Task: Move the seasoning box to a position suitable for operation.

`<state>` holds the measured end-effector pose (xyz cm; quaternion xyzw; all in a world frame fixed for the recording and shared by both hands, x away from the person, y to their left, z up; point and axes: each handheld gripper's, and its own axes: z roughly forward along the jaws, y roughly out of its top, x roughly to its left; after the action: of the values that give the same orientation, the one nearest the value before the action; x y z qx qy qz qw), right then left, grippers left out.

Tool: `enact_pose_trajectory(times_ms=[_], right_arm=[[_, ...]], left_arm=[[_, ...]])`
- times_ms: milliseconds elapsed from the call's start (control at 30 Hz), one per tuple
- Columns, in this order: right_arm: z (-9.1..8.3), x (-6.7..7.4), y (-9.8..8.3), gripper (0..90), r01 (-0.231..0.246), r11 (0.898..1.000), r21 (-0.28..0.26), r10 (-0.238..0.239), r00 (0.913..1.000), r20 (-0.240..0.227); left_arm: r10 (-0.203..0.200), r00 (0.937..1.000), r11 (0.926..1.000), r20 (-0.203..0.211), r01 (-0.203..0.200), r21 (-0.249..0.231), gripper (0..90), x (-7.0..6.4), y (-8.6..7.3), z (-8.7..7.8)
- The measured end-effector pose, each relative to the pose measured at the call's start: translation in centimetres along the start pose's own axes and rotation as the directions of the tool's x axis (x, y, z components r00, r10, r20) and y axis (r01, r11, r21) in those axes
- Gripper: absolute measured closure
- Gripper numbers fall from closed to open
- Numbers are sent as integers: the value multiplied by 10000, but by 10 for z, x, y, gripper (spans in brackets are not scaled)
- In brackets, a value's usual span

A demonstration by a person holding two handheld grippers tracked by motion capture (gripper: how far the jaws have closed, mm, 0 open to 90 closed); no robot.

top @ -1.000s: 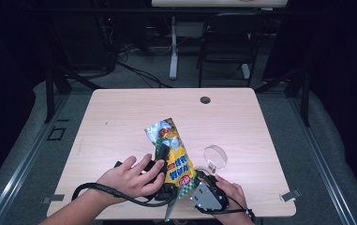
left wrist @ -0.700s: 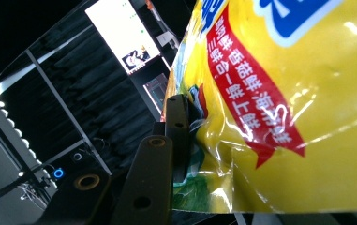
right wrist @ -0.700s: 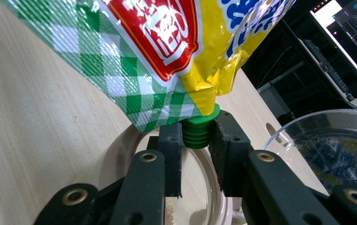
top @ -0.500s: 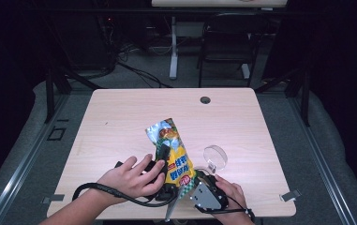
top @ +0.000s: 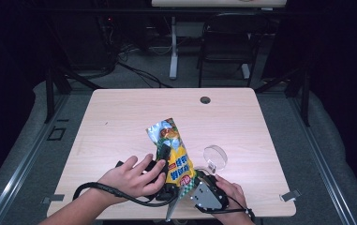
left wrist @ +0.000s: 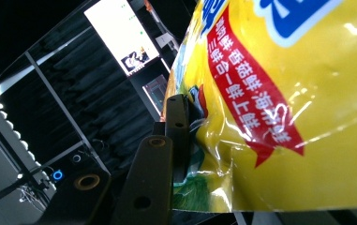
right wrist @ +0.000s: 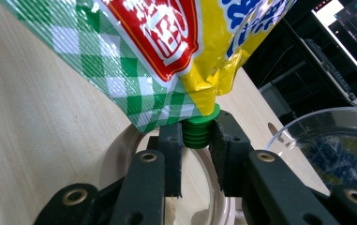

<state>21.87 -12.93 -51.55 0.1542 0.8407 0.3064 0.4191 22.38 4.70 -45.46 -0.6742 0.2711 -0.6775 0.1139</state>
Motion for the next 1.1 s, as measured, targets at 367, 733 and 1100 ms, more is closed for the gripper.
enact_pose_trajectory(times_ms=[367, 733, 1100], right_arm=[[-3, -2, -1, 751, -201, 9997, 134, 200, 9998, 47], [-4, -3, -1, 751, -289, 9995, 123, 288, 9996, 76], [-4, -2, -1, 751, -351, 9993, 137, 351, 9994, 27]], left_arm=[[40, 10000, 10000, 47, -40, -48, 828, 4, 1, 1], [85, 10000, 10000, 2, -85, -39, 828, 6, 1, 0], [124, 9999, 9999, 20, -124, -48, 829, 6, 1, 0]])
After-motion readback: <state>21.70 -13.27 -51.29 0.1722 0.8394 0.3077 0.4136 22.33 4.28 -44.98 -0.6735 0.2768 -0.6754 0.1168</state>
